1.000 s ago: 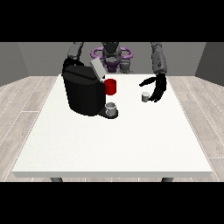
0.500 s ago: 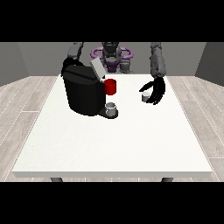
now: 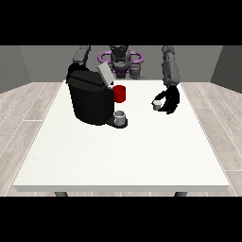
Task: Insert the coffee pod into the coffee machine and close the lid
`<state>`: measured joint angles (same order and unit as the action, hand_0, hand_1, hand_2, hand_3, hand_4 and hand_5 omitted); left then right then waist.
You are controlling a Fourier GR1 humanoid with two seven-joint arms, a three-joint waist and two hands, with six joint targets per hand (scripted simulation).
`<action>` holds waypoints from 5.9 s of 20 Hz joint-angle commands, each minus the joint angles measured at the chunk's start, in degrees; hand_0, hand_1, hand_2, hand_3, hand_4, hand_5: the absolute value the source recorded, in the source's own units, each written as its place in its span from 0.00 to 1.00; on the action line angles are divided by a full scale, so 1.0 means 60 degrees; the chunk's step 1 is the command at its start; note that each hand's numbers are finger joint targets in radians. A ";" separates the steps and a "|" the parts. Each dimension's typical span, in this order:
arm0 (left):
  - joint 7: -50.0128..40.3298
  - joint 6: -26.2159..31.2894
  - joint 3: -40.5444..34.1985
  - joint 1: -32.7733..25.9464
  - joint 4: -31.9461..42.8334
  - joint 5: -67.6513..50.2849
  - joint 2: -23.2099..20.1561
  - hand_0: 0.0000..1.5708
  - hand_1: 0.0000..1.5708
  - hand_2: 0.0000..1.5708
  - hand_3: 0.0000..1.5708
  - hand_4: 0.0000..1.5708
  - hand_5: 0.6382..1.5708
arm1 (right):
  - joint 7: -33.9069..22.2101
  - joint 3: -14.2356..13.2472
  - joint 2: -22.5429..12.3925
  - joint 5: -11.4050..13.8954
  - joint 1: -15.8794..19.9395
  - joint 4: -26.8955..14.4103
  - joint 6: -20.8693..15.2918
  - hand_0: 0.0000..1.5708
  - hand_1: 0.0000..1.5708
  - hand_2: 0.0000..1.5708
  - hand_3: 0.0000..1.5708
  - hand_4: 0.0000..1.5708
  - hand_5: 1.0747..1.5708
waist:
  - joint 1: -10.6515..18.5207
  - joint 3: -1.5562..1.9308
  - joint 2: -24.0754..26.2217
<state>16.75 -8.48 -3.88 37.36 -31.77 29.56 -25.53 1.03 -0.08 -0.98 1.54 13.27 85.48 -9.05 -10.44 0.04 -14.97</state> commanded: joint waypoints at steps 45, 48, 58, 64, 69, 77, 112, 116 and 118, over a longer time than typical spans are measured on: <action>-0.1316 0.2457 -0.0584 0.4435 -0.0543 0.0666 -0.0527 0.82 0.82 0.85 0.81 0.33 1.00 | -0.0144 0.0245 -0.0234 -0.0422 0.0894 -0.0640 0.0371 0.00 0.00 0.00 0.00 0.32 1.00 | -0.1386 -0.0011 0.0257; -0.1891 0.2619 -0.0251 0.4891 -0.0826 0.0873 -0.0019 0.80 0.80 0.84 0.79 0.32 1.00 | 0.0084 0.0113 0.0151 -0.0187 0.1152 -0.1201 -0.0338 0.00 0.00 0.00 0.00 0.32 1.00 | -0.0914 -0.0005 0.0444; -0.1790 0.2721 -0.0420 0.4933 -0.0649 0.0926 -0.0173 0.83 0.83 0.84 0.78 0.32 1.00 | 0.0140 -0.0496 -0.0555 -0.0641 0.1013 -0.0969 0.0289 0.00 0.00 0.00 0.00 0.33 1.00 | -0.1140 -0.0004 0.0219; -0.1363 0.2245 -0.0185 0.4538 -0.0591 0.1226 0.0198 0.80 0.80 0.82 0.77 0.32 1.00 | -0.0302 -0.0233 -0.0459 -0.0410 0.0976 -0.0747 0.0108 0.00 0.00 0.00 0.00 0.33 1.00 | -0.1138 -0.0009 0.0201; -0.1710 0.2546 -0.0242 0.5069 -0.0725 0.1148 0.0396 0.75 0.75 0.80 0.76 0.31 1.00 | 0.0188 -0.0461 -0.0244 -0.0550 0.1099 -0.1229 -0.0047 0.00 0.00 0.00 0.00 0.32 1.00 | -0.0951 -0.0005 0.0141; -0.1670 0.2642 -0.0405 0.5194 -0.0513 0.1263 -0.0023 0.75 0.75 0.79 0.76 0.31 1.00 | 0.0898 -0.0369 -0.0061 -0.0392 0.0817 -0.1163 -0.0187 0.00 0.00 0.00 0.00 0.33 1.00 | -0.1018 -0.0004 -0.0266; -0.1158 0.3227 0.0383 0.4679 -0.0560 0.2321 0.0075 0.00 0.00 0.00 0.00 0.00 1.00 | 0.0845 -0.1011 -0.0656 -0.0886 0.0965 -0.1548 0.0237 0.00 0.00 0.00 0.00 0.30 1.00 | -0.0712 -0.0002 0.0060; -0.1284 0.3268 0.0280 0.4906 -0.0582 0.2308 0.0204 0.00 0.00 0.00 0.00 0.00 1.00 | 0.0791 -0.0780 -0.0241 -0.0601 0.1031 -0.1707 -0.0265 0.00 0.00 0.00 0.00 0.27 1.00 | -0.0592 -0.0004 0.0033; -0.1108 0.3334 0.0151 0.4889 -0.0559 0.2245 0.0058 0.00 0.00 0.00 0.00 0.00 1.00 | 0.0629 -0.0804 -0.0315 -0.0705 0.0991 -0.1588 -0.0156 0.00 0.00 0.00 0.00 0.24 1.00 | -0.0652 -0.0005 0.0118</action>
<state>9.47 11.13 -3.09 66.82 -34.85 42.76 -25.75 4.43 -4.38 -2.91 -2.60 18.68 76.74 -9.48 -14.95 0.08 -14.22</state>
